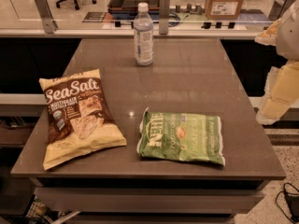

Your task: Knock blue plastic bottle over

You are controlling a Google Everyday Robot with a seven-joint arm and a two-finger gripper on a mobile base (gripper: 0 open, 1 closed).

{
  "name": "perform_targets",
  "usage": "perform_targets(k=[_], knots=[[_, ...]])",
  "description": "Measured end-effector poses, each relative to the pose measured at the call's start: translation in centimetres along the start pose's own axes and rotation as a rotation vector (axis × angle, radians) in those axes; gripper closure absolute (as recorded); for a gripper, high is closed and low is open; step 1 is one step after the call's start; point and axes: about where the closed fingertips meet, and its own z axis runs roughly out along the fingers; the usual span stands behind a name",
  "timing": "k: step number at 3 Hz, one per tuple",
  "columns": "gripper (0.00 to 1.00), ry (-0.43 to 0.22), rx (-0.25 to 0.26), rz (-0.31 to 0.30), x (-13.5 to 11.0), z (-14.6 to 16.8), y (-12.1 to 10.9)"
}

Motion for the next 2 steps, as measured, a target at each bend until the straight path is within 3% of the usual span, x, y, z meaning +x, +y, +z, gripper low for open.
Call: perform_targets(k=[2], knots=[[0.00, -0.026, 0.013, 0.009, -0.35, -0.13, -0.36]])
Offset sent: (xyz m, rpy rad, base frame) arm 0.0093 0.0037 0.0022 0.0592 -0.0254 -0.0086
